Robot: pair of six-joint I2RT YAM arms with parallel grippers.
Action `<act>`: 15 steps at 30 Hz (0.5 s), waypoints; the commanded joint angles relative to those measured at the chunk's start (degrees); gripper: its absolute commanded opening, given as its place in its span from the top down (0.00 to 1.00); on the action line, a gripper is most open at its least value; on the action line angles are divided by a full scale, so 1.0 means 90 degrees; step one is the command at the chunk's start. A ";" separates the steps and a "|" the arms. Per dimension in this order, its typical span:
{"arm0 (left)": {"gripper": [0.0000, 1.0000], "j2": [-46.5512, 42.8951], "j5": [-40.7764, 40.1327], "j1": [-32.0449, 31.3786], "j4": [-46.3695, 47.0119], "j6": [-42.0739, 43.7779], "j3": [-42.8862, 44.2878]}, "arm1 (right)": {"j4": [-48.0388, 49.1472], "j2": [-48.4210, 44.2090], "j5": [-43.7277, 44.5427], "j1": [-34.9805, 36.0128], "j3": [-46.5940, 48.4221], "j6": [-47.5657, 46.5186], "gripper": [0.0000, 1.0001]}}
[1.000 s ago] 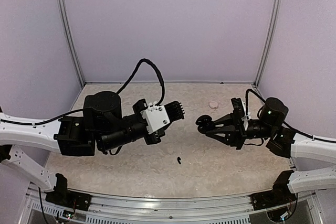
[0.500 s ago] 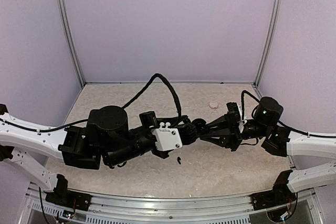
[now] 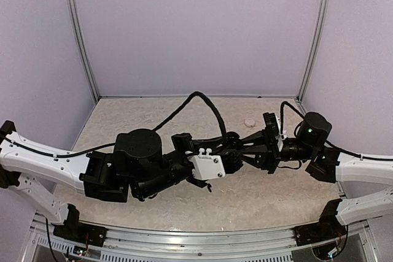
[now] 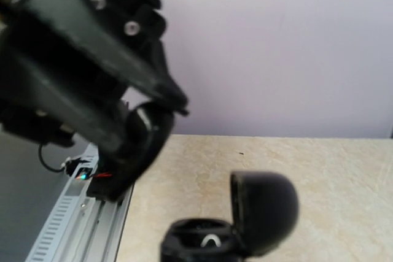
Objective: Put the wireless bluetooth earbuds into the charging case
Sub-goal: Pick up the right earbud from the center of the board.
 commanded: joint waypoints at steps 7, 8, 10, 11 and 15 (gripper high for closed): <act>0.88 0.0376 -0.0501 0.0138 0.0347 -0.0033 0.0484 | -0.0382 -0.0119 0.0690 0.0228 0.0215 0.0764 1.00; 0.88 0.0416 -0.0531 0.0155 0.0348 -0.0037 0.0501 | -0.0361 -0.0127 0.0702 0.0243 0.0210 0.0804 1.00; 0.88 0.0484 -0.0599 0.0191 0.0374 -0.0041 0.0548 | -0.0290 -0.0154 0.0756 0.0281 0.0175 0.0872 1.00; 0.88 0.0506 -0.0620 0.0210 0.0377 -0.0041 0.0570 | -0.0256 -0.0164 0.0775 0.0305 0.0159 0.0898 1.00; 0.88 0.0622 -0.0691 0.0268 0.0422 -0.0051 0.0622 | -0.0274 -0.0164 0.0894 0.0367 0.0192 0.0990 1.00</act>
